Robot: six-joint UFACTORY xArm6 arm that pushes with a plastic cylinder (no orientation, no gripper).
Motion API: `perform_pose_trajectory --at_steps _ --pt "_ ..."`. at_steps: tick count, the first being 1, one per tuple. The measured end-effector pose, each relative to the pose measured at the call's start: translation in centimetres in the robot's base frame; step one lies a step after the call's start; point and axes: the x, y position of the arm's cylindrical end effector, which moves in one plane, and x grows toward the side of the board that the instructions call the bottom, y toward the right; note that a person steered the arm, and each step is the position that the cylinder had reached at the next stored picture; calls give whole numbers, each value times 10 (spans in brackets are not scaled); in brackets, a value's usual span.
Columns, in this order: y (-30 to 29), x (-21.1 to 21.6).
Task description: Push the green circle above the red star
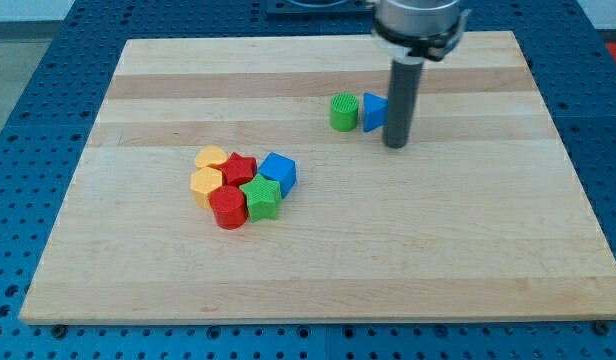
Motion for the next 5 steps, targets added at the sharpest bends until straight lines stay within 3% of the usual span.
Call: perform_pose_trajectory --at_steps 2,5 --pt "17 -54" --pt "-6 -61"
